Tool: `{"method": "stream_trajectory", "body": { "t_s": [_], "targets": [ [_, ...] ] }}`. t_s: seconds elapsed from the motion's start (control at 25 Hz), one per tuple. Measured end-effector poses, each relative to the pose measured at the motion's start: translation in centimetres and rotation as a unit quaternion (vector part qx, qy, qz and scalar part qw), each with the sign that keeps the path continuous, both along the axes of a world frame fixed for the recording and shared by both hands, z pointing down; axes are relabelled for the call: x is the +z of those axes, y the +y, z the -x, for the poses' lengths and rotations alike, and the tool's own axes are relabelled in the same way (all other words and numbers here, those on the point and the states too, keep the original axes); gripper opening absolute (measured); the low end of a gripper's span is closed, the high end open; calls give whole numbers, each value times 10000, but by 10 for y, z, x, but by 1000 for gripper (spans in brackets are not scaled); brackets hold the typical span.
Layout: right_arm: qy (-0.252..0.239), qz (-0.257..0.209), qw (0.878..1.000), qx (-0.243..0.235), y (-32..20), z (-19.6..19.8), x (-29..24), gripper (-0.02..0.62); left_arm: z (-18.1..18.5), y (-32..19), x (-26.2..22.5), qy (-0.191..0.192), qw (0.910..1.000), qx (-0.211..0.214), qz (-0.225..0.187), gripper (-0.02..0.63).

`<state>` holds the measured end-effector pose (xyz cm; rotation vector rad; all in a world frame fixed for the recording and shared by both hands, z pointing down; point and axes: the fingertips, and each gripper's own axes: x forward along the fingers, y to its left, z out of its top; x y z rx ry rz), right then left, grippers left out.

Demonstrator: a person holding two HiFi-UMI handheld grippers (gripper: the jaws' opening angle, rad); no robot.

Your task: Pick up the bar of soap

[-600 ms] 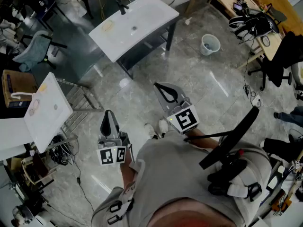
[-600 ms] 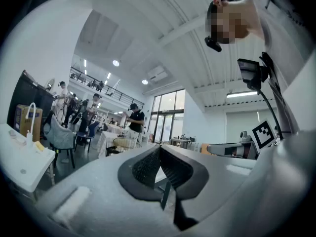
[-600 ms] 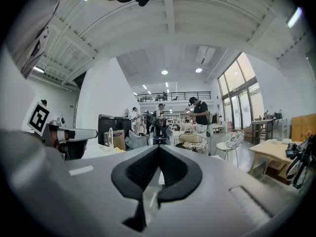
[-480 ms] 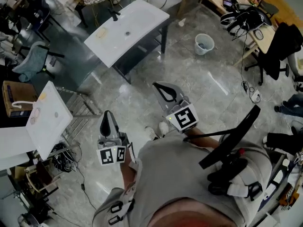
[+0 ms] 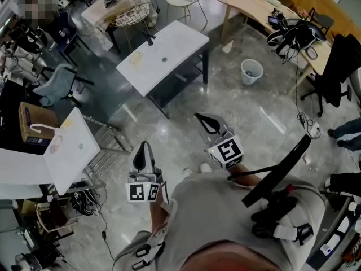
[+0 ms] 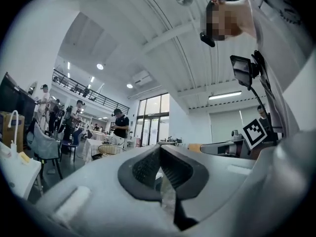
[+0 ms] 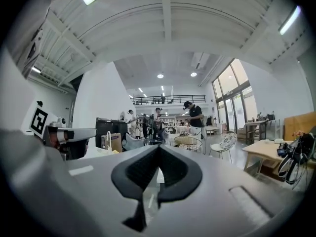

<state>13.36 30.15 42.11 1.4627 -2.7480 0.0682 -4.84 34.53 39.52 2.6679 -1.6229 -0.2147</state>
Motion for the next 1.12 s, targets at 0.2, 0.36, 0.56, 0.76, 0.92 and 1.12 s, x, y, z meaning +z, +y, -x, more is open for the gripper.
{"method": "stream_trajectory", "body": {
  "t_s": [0.2, 0.36, 0.56, 0.76, 0.92, 1.12],
  "targets": [
    [83, 270, 9994, -202, 1, -16, 16, 2, -22, 8, 13, 55, 9998, -38, 195, -8],
    [227, 186, 9989, -376, -1, -5, 27, 2, -17, 10, 14, 202, 9993, -266, 168, -8],
    [208, 391, 9982, -414, -1, -1, 37, 2, -18, 10, 18, 262, 9991, -222, 250, -8],
    [216, 491, 9976, -434, -4, -7, 49, 2, -25, 7, 18, 122, 9996, -131, 211, -6],
    [194, 494, 9976, -436, -9, -8, 50, 2, -23, 5, 15, 113, 9996, -209, 158, -6],
    [160, 373, 9982, -446, -14, -5, 41, 2, -17, -1, 11, 140, 9993, -326, 77, -6]
  ]
}}
